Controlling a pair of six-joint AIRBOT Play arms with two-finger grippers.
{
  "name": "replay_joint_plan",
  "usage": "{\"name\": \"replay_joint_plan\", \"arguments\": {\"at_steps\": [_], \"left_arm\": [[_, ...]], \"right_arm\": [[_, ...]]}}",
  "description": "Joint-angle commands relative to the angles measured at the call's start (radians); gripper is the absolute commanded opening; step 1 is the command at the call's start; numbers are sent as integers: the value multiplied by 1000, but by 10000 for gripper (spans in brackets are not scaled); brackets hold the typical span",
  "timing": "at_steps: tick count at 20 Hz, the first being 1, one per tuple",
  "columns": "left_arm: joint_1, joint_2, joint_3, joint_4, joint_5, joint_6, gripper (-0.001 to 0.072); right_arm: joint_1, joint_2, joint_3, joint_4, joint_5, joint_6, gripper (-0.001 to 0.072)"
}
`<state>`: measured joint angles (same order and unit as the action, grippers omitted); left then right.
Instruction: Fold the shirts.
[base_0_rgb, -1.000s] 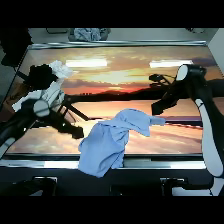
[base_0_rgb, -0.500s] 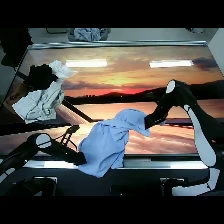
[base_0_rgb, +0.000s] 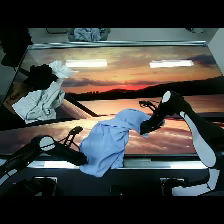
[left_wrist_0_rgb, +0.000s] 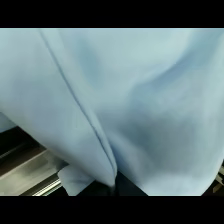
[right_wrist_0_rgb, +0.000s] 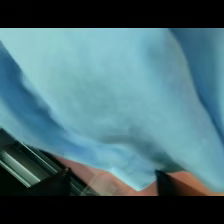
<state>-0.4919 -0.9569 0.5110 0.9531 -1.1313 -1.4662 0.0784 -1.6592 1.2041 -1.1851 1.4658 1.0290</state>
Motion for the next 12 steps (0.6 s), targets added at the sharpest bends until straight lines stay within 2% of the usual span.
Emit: {"name": "replay_joint_plan", "arguments": {"at_steps": [1,2,3,7,12], "left_arm": [[0,-1,6,2,31,0,29],[0,-1,7,14,30,0,29],[0,-1,13,37,23,0,29],[0,5,149,254,-61,-37,28],[0,37,563,594,-153,-70,28]], "right_arm": [[32,-4,-21,13,-93,15,427],[38,-4,-21,11,-101,19,208],[38,-2,-21,19,-100,43,47],[37,98,36,-21,-105,-4,42],[37,407,247,-167,-181,-8,42]]}}
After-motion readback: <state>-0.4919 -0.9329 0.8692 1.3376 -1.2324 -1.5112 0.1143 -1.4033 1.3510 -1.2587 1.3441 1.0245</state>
